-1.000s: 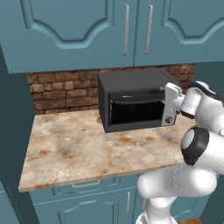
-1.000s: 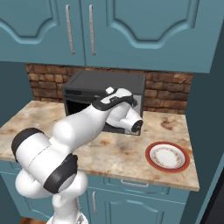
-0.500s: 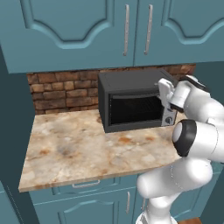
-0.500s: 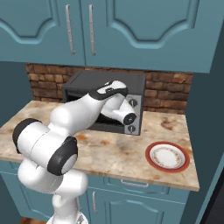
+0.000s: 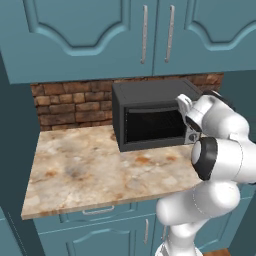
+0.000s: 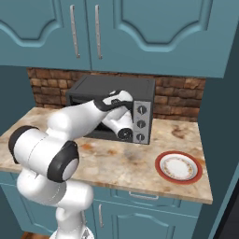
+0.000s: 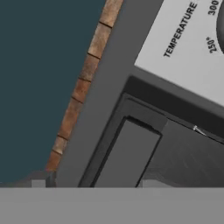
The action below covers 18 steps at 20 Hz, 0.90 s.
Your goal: Pull the toaster oven rack outwards. Pick up the baguette from the plate and place it on the toaster oven rack. Close the toaster oven door fully and set the temperature to the lowest setting.
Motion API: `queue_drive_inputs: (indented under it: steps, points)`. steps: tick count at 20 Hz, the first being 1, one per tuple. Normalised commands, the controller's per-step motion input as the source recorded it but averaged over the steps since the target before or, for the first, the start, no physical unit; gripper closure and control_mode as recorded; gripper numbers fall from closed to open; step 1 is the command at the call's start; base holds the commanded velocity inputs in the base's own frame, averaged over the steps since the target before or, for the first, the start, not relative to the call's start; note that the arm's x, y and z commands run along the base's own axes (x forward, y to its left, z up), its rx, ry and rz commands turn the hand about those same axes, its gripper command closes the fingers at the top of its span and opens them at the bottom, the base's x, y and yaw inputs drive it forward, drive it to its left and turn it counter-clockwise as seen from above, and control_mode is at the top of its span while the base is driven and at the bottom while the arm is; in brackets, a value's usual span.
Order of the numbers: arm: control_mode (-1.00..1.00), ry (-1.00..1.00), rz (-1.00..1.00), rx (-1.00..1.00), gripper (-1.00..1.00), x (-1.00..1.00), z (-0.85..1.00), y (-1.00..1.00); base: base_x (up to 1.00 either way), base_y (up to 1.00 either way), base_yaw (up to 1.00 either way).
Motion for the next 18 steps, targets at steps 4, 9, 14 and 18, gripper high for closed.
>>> queue_drive_inputs:
  steps: [4,9,14,18]
  points:
    - [-1.00,-0.12,-0.04,0.00,-1.00,0.00,0.27,0.04,0.00,0.00,0.00]
    - [-1.00,-0.15,0.00,0.01,-1.00,-0.21,0.44,0.00,0.00,0.00,0.00]
    - [-1.00,-0.04,0.02,0.00,-1.00,-0.26,0.13,0.00,0.00,0.00,0.00]
    - [-1.00,0.00,0.00,0.00,-1.00,-0.12,0.00,0.00,0.00,0.00,0.00]
